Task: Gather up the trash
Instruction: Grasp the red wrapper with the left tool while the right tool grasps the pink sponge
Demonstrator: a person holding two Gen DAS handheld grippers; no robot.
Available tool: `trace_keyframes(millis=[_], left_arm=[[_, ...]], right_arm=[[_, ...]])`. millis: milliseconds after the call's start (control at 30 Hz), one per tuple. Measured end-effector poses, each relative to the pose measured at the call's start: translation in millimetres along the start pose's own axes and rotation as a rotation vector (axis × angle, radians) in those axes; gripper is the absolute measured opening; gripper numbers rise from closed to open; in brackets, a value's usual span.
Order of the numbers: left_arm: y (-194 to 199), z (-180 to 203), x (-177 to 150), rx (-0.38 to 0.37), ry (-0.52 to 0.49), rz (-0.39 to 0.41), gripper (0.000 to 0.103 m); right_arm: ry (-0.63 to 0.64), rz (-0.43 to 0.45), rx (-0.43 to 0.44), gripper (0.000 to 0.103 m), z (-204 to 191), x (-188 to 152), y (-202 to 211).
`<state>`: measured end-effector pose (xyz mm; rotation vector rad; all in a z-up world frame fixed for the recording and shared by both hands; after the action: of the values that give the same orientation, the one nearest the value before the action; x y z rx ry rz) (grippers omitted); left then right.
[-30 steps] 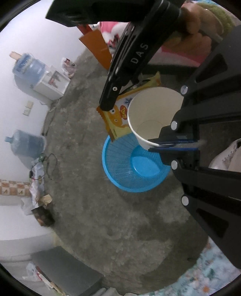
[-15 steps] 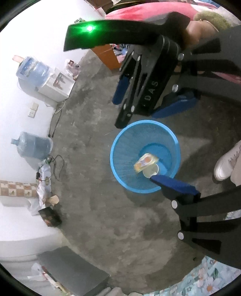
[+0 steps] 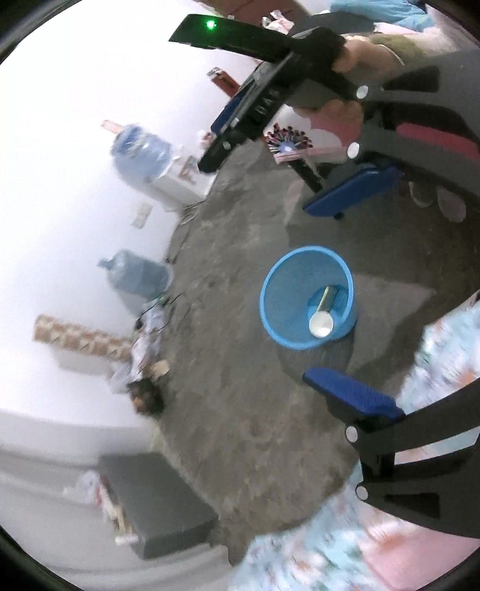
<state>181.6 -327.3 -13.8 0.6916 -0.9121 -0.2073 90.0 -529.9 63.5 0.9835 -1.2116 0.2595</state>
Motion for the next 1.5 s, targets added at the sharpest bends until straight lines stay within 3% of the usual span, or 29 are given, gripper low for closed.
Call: trace_keyframes(millis=[267, 500, 633, 733, 900, 1033, 1133, 1267, 1400, 1500], left_arm=[[113.8, -8.7, -50.2, 0.139, 0.016, 0.171, 0.094], [187.9, -28.9, -105.5, 0.259, 0.049, 0.282, 0.095], [227.2, -39.0, -139.1, 0.313, 0.100, 0.338, 0.095], [253.7, -48.3, -151.6, 0.335, 0.141, 0.371, 0.095], [316.9, -55.0, -132.8, 0.354, 0.176, 0.418, 0.095], [371.7, -64.6, -84.1, 0.306, 0.220, 0.395, 0.095], [381.1, -79.8, -42.8, 0.270, 0.255, 0.299, 0.095], [339.9, -123.1, 1.8, 0.402, 0.263, 0.107, 0.095], [275.8, -177.5, 12.7, 0.503, 0.300, -0.121, 0.095], [235.8, -212.7, 11.8, 0.550, 0.331, -0.231, 0.094]], right_arm=[[0.017, 0.129, 0.156, 0.095, -24.3, 11.9, 65.7], [0.068, 0.109, 0.353, 0.095, -69.4, 16.4, 99.2], [0.115, 0.004, 0.509, 0.095, -111.3, 10.0, 102.8], [0.133, -0.124, 0.646, 0.095, -146.0, -0.4, 95.3], [0.176, -0.318, 0.773, 0.095, -195.6, -26.8, 85.4], [0.220, -0.448, 0.822, 0.095, -228.8, -50.5, 82.5], [0.228, -0.530, 0.838, 0.095, -250.0, -62.5, 75.2], [0.216, -0.618, 0.864, 0.093, -271.6, -80.5, 69.8], [0.195, -0.704, 0.871, 0.088, -287.1, -95.6, 49.1], [0.182, -0.731, 0.876, 0.084, -286.1, -98.3, 44.4]])
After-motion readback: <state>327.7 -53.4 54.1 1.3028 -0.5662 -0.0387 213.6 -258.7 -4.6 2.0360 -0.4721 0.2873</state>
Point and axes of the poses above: each gripper's, at about its wrist camera, not at the fingertips, and y roughly against the way its jaws point, z to its right, x to its top, the point moved 3 cm from there along -y, roughly the way its jaws point, and after that the axes turned 13 degrees about -x, right-handed, at the moved point
